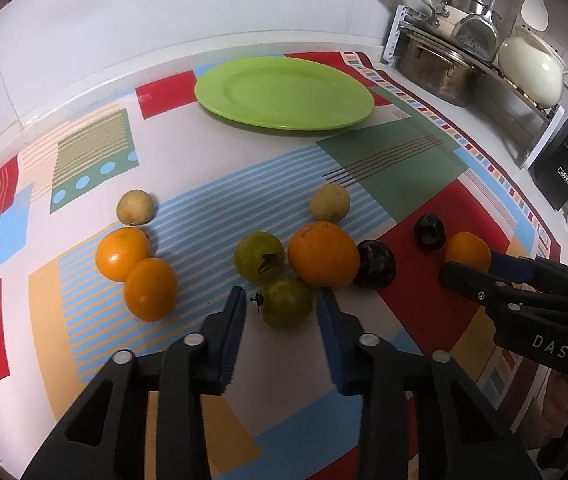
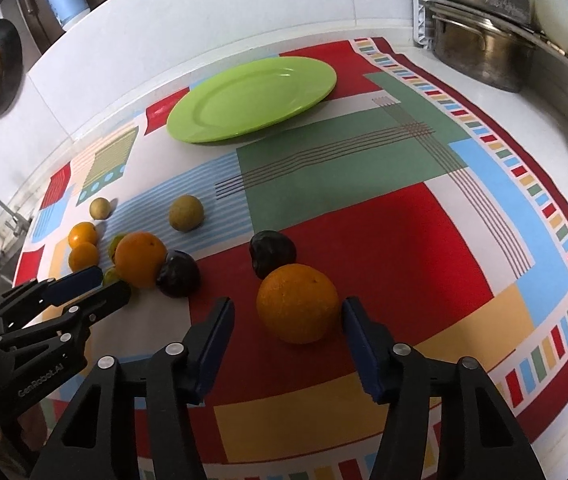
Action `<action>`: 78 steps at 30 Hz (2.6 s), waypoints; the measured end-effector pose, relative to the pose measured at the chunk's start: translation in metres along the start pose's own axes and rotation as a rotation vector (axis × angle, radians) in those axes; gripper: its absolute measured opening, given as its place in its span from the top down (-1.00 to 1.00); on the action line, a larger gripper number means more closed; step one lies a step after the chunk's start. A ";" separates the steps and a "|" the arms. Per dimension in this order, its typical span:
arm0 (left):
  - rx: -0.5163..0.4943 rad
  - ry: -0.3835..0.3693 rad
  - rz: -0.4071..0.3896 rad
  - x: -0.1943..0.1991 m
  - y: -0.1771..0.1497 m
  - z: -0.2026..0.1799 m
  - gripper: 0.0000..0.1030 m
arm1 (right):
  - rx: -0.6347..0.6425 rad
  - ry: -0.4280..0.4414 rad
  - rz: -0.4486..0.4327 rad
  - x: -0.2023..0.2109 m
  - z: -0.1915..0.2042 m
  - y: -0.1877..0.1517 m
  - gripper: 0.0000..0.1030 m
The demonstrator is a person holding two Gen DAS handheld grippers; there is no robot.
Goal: Organize fruits
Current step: 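Reach both grippers down, left to a green lime, right to a large orange, then carry the lime in the left gripper to the green plate while the right gripper carries the orange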
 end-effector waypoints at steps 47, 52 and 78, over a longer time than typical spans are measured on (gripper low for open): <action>-0.163 0.011 -0.277 0.066 0.087 0.002 0.38 | 0.158 0.143 -0.219 0.057 0.058 0.068 0.19; -0.172 -0.002 -0.254 0.048 0.111 0.013 0.38 | 0.185 0.132 -0.238 0.047 0.065 0.098 0.19; -0.134 -0.060 -0.029 -0.074 0.174 0.047 0.38 | 0.161 0.107 -0.063 -0.069 0.055 0.183 0.19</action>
Point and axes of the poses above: each gripper's, at about its wrist camera, not at the fingertips, and x roughly against the way its jaws point, z to its left, y to its top, the point moved 5 cm from there along -x, roughly the way its jaws point, and after that the axes turned 7 degrees about -x, right-handed, at the moved point
